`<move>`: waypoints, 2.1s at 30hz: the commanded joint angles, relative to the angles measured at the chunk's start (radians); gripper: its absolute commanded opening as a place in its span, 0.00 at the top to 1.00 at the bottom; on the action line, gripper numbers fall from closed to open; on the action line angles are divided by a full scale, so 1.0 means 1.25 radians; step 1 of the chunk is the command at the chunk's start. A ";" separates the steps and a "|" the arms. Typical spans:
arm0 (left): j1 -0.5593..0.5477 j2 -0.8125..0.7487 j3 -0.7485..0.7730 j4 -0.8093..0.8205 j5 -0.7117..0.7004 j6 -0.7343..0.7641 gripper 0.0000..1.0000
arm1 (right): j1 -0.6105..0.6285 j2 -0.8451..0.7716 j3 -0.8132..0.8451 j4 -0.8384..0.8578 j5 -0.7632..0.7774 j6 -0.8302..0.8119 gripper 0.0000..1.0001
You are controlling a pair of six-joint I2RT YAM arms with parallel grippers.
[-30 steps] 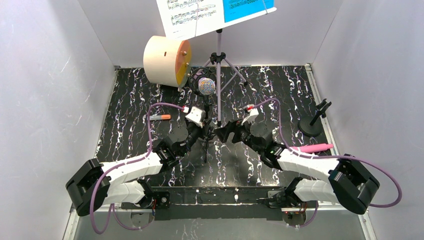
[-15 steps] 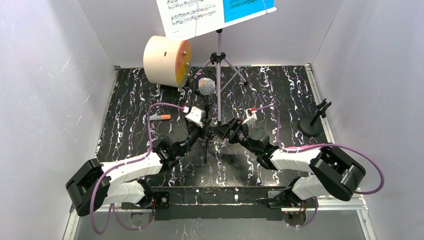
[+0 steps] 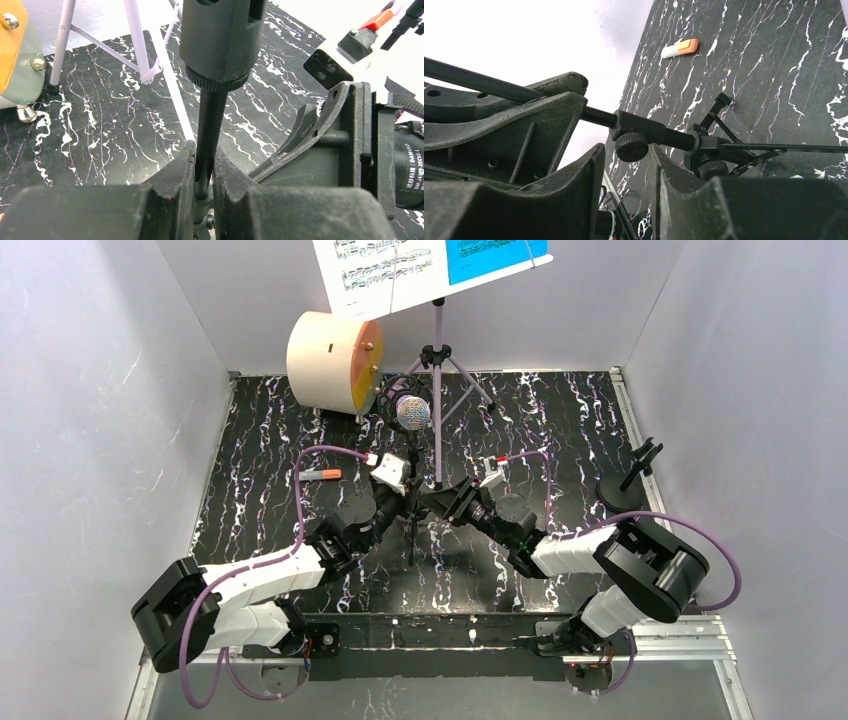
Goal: Pack up the instrument practice props
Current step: Unscrew the knob on the microphone stand.
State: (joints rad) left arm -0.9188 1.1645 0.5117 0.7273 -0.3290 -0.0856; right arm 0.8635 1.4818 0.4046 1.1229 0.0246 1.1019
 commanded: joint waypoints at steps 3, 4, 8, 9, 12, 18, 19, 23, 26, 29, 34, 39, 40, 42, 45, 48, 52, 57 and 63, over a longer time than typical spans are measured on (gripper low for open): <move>-0.010 0.003 -0.031 -0.114 0.019 -0.059 0.99 | -0.003 0.026 0.011 0.122 -0.015 0.013 0.60; -0.010 0.002 -0.031 -0.114 0.018 -0.059 0.99 | -0.005 0.030 0.010 0.126 -0.015 0.016 0.62; -0.010 0.002 -0.031 -0.114 0.020 -0.059 1.00 | -0.009 0.049 -0.005 0.171 -0.015 0.039 0.66; -0.010 0.002 -0.031 -0.114 0.020 -0.059 1.00 | -0.010 0.054 -0.008 0.181 -0.015 0.045 0.66; -0.010 0.003 -0.032 -0.114 0.020 -0.059 1.00 | -0.014 0.069 -0.016 0.220 -0.015 0.065 0.59; -0.010 0.004 -0.031 -0.114 0.019 -0.059 1.00 | -0.021 0.076 -0.012 0.243 -0.039 0.078 0.57; -0.010 0.005 -0.032 -0.114 0.019 -0.059 1.00 | -0.021 0.076 -0.012 0.243 -0.039 0.079 0.58; -0.010 0.007 -0.031 -0.114 0.019 -0.059 1.00 | -0.027 0.080 -0.015 0.246 -0.035 0.095 0.63; -0.010 0.009 -0.029 -0.114 0.021 -0.059 1.00 | -0.030 0.094 -0.018 0.264 -0.037 0.116 0.68; -0.010 0.012 -0.029 -0.114 0.024 -0.060 1.00 | -0.033 0.119 -0.023 0.294 -0.036 0.141 0.73; -0.010 0.011 -0.029 -0.114 0.023 -0.057 1.00 | -0.038 0.136 -0.003 0.290 -0.075 0.074 0.99; -0.010 0.007 -0.030 -0.114 0.023 -0.055 1.00 | -0.040 0.096 0.031 0.147 -0.102 -0.120 0.99; -0.010 0.006 -0.030 -0.114 0.024 -0.055 1.00 | -0.040 0.086 0.041 0.121 -0.110 -0.166 0.99; -0.010 0.005 -0.030 -0.115 0.024 -0.056 1.00 | -0.039 0.071 0.065 0.068 -0.127 -0.259 0.99; -0.010 0.004 -0.029 -0.115 0.025 -0.056 1.00 | -0.039 0.056 0.097 0.005 -0.164 -0.380 0.99; -0.011 0.002 -0.030 -0.117 0.024 -0.055 1.00 | -0.039 0.041 0.120 -0.059 -0.199 -0.538 0.99; -0.010 0.000 -0.031 -0.118 0.018 -0.054 1.00 | -0.034 0.011 0.176 -0.238 -0.215 -0.759 0.99; -0.010 0.001 -0.031 -0.118 0.008 -0.054 1.00 | -0.029 -0.022 0.238 -0.478 -0.165 -0.938 0.99; -0.010 0.009 -0.030 -0.118 0.003 -0.055 1.00 | -0.030 -0.058 0.271 -0.606 -0.163 -0.974 0.77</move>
State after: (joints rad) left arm -0.9108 1.1530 0.5114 0.7082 -0.3855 -0.0822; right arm 0.8337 1.4364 0.7109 0.5503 -0.2382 0.0223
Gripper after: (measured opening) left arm 0.101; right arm 0.338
